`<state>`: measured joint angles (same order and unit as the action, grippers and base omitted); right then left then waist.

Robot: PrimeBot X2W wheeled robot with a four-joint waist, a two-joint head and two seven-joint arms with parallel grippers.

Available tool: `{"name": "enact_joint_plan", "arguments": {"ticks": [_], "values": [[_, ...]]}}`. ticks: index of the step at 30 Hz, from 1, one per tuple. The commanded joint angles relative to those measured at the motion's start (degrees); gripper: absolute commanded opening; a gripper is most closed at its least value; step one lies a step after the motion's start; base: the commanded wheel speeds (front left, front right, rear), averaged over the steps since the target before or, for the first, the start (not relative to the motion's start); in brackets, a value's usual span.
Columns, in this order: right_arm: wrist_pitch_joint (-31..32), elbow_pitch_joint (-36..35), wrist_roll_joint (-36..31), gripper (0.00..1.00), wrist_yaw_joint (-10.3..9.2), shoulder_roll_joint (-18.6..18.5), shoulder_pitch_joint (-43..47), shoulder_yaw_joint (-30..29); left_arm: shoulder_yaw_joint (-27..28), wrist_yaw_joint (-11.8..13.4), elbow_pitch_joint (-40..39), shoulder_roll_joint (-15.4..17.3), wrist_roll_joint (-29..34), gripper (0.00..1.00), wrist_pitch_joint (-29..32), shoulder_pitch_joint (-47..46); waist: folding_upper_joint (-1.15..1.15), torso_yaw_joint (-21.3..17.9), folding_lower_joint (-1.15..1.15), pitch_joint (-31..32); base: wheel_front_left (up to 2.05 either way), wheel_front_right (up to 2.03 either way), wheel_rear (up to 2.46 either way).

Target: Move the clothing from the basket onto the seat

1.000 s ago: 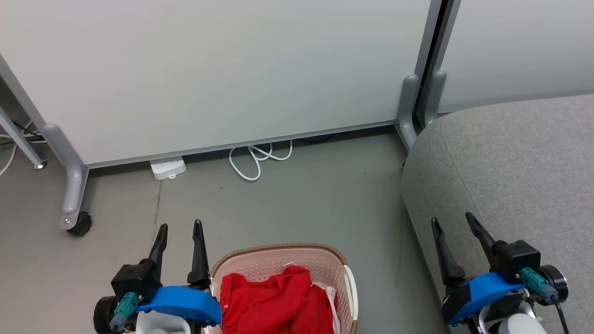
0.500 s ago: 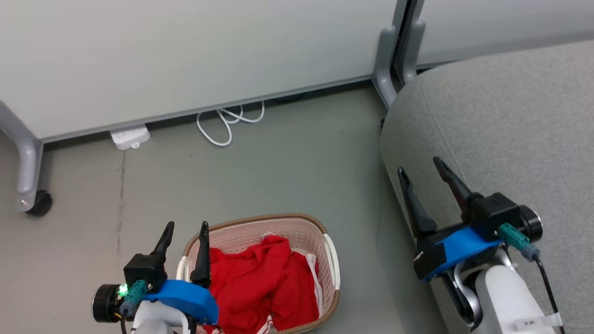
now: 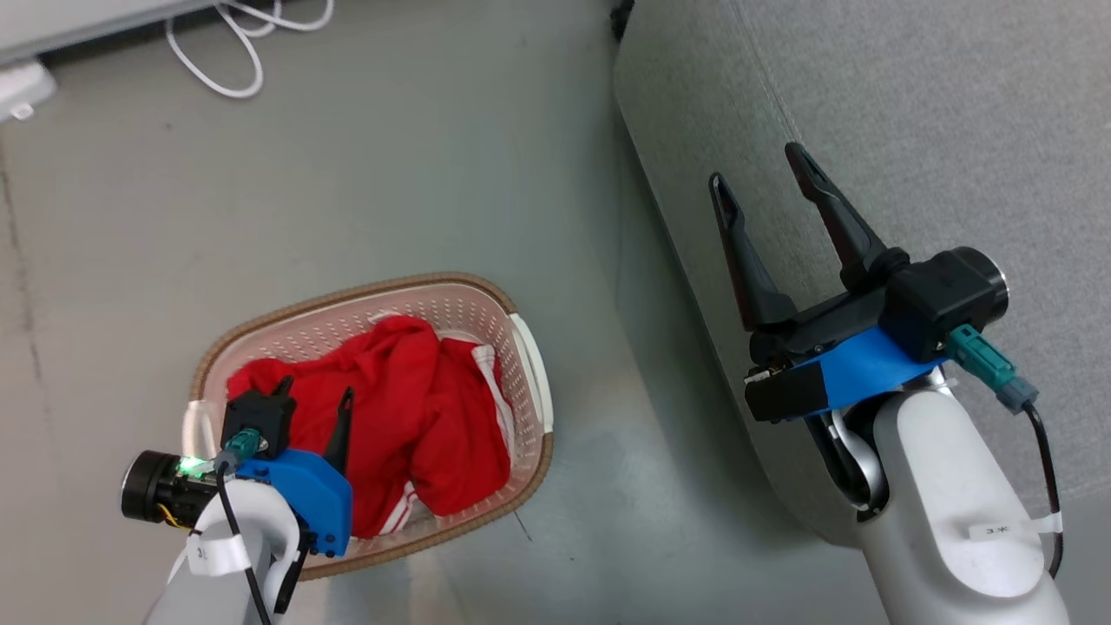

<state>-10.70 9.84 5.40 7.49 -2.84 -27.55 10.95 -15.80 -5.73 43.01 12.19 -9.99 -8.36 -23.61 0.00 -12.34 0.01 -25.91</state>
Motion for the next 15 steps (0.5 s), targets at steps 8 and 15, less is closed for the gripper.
{"name": "enact_joint_plan", "arguments": {"ticks": [8, 15], "values": [[-2.3, 0.0, 2.5, 1.00, 0.01, -0.1, -4.6, 1.4, -3.9, -1.4, 7.6, 3.4, 0.8, 1.00, 3.8, -6.9, 0.00, -7.8, -0.01, -12.7, 0.00, 0.00, 0.00], [-3.7, 0.8, 4.6, 1.00, 0.01, -0.1, -6.5, 2.2, -6.0, -1.7, 11.9, 5.9, 1.3, 1.00, 5.9, -11.0, 0.00, -9.4, -0.01, -17.7, 0.00, 0.00, 0.00]]}}
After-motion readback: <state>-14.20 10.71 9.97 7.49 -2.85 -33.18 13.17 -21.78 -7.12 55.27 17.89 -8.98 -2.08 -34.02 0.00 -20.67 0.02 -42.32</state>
